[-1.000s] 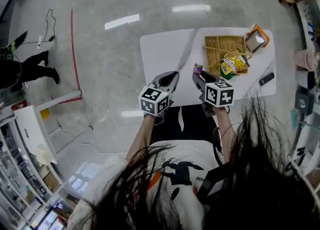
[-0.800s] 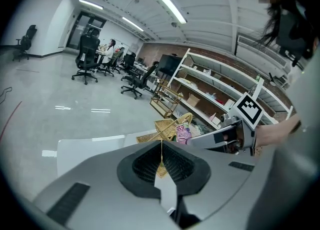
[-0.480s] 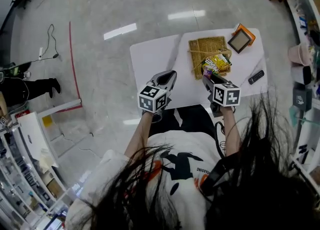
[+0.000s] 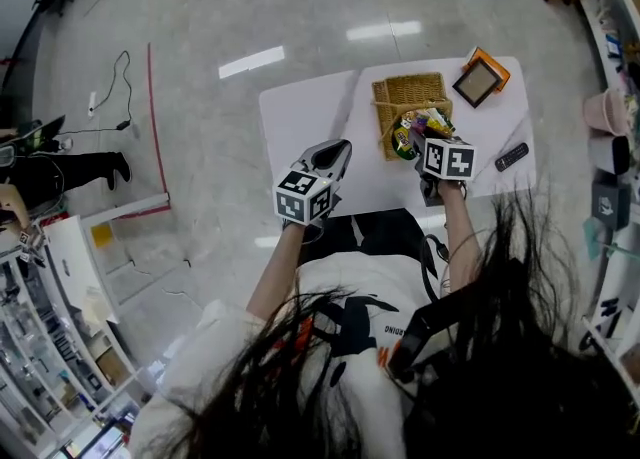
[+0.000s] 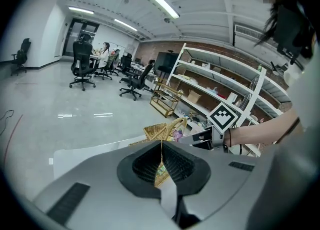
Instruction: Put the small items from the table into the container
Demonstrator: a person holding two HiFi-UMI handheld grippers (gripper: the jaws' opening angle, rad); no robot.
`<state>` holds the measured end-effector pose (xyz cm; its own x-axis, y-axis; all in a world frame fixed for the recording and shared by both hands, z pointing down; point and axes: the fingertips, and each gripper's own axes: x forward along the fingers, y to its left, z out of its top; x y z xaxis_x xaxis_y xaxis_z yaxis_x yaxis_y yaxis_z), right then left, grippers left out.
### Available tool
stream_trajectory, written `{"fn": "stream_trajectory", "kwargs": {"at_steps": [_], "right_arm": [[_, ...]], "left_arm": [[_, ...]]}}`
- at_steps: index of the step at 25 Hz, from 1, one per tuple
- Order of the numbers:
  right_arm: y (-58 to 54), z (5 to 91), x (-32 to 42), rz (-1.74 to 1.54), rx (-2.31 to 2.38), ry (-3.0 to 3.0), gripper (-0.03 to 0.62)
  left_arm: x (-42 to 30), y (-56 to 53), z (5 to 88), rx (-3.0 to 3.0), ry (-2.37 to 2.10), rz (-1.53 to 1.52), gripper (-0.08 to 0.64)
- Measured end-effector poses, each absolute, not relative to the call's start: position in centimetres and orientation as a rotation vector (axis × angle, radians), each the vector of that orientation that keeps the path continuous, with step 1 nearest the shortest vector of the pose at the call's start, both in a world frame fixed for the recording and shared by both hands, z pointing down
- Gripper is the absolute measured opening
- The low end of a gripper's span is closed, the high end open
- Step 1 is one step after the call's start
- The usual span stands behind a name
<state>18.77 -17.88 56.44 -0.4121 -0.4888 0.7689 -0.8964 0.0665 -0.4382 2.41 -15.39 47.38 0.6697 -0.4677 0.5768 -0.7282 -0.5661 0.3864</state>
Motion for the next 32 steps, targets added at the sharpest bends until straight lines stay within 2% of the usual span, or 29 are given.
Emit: {"fn": "stream_trajectory", "kwargs": {"at_steps": [17,32], "right_arm": [[-19.5,57.3,19.4,1.389,1.462,-1.900,0.178],[-15.3,51.6,17.8,1.414,1.610,-1.985,0.176]], "left_arm": [[1.3,-15.0,47.3,2.243,-0.967,0.580,0.006],[1.0,-13.4,45.4,2.332,-0.845,0.578,0.006]]}}
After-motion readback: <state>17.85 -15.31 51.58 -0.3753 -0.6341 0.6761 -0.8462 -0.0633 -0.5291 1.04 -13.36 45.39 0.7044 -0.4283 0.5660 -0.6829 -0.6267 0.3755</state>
